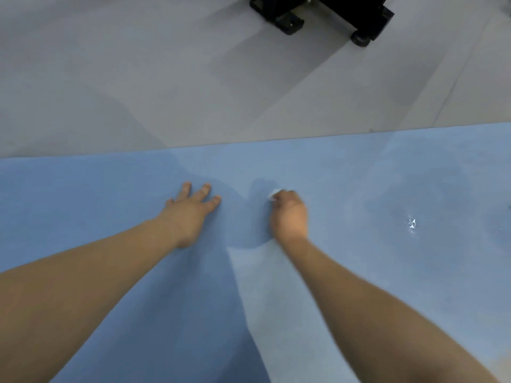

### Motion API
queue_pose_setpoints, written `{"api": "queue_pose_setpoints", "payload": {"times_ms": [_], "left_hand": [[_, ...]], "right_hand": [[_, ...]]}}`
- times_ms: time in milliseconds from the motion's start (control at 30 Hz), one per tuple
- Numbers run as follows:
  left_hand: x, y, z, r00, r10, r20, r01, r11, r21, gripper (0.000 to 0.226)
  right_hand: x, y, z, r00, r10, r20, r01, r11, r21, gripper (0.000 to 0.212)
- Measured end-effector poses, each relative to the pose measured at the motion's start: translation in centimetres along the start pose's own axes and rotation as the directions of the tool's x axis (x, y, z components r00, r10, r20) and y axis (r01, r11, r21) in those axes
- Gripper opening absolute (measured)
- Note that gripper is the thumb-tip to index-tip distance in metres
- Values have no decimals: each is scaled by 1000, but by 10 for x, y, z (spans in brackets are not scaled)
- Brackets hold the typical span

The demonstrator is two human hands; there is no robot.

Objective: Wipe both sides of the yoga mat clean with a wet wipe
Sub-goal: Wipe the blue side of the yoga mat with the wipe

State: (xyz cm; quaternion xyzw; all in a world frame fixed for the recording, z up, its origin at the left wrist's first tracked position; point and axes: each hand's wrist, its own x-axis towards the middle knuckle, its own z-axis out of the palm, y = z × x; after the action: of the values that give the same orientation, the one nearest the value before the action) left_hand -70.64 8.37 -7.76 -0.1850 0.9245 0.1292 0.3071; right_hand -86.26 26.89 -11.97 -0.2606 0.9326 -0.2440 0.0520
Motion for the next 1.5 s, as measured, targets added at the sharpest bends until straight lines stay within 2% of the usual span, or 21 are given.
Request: {"api": "queue_pose_setpoints", "payload": {"times_ms": [100, 167, 233, 300, 367, 433, 500, 600, 667, 767, 833, 900, 967, 1033, 1100, 1133, 1200, 1267, 1333, 1433, 1500], "left_hand": [[-10, 28, 20, 1000, 3, -14, -4, 999, -39, 95], [-14, 40, 29, 998, 33, -55, -36, 998, -52, 103], [-17, 48, 37, 995, 67, -78, -69, 997, -28, 118], [-19, 55, 43, 994, 87, -72, -87, 996, 0, 131], [-21, 61, 47, 992, 102, -77, -100, 995, 28, 131], [-21, 63, 47, 989, 129, -77, -125, 990, 63, 127], [-20, 65, 45, 986, 152, -72, -147, 986, 77, 125], [-19, 64, 44, 981, 179, -78, -174, 982, 71, 121], [-21, 66, 45, 974, 212, -84, -205, 975, 85, 114], [-26, 72, 50, 958, 261, -117, -254, 965, 69, 101], [-32, 76, 52, 949, 277, -152, -273, 961, 49, 95], [-35, 80, 54, 939, 283, -198, -278, 959, 53, 91], [-36, 82, 53, 937, 282, -207, -277, 959, 55, 87], [-36, 84, 54, 947, 270, -175, -265, 963, 48, 85], [-36, 86, 56, 951, 270, -147, -266, 963, 49, 82], [-36, 86, 57, 951, 275, -140, -269, 961, 55, 81], [-39, 87, 58, 954, 281, -108, -272, 958, 92, 88], [-42, 86, 58, 960, 276, -42, -266, 951, 157, 101], [-47, 87, 57, 965, 262, 10, -259, 945, 200, 117], [-51, 93, 56, 971, 236, 39, -239, 953, 186, 129], [-53, 96, 54, 974, 222, 44, -226, 959, 169, 129]], "right_hand": [[-39, -39, 25, 966, -255, 50, 257, 966, -37, 19], [-35, -31, 21, 934, -348, 77, 354, 930, -99, 23], [-24, -1, 4, 922, -377, 93, 388, 905, -177, 15], [-12, 46, -23, 958, -279, 59, 285, 921, -267, 14], [-2, 100, -56, 996, -83, 16, 83, 928, -364, 14], [4, 141, -85, 994, 114, -6, -106, 908, -406, 15], [10, 151, -95, 974, 225, -12, -213, 902, -376, 18], [-5, 111, -68, 986, 163, -24, -164, 946, -278, 18], [-39, 70, -35, 1000, 10, -27, -14, 986, -167, 14], [-94, 16, -2, 972, -232, 47, 235, 970, -66, 19], [-106, 5, -2, 944, -325, 65, 328, 944, -44, 25], [-97, 22, -11, 926, -373, 63, 378, 919, -114, 23], [-84, 61, -30, 941, -337, 35, 337, 921, -194, 19], [-72, 110, -58, 985, -165, -58, 145, 955, -258, 13], [-68, 154, -88, 995, 59, -78, -81, 946, -314, 15], [-68, 166, -97, 987, 145, -68, -159, 932, -326, 16], [-70, 162, -97, 975, 197, -98, -217, 937, -274, 18], [-83, 131, -78, 979, 129, -155, -159, 967, -199, 16], [-110, 89, -49, 988, 9, -151, -27, 993, -118, 12], [-163, 32, -14, 986, -158, -53, 156, 987, -43, 15], [-180, 16, -6, 986, -166, -12, 166, 986, -27, 20]]}}
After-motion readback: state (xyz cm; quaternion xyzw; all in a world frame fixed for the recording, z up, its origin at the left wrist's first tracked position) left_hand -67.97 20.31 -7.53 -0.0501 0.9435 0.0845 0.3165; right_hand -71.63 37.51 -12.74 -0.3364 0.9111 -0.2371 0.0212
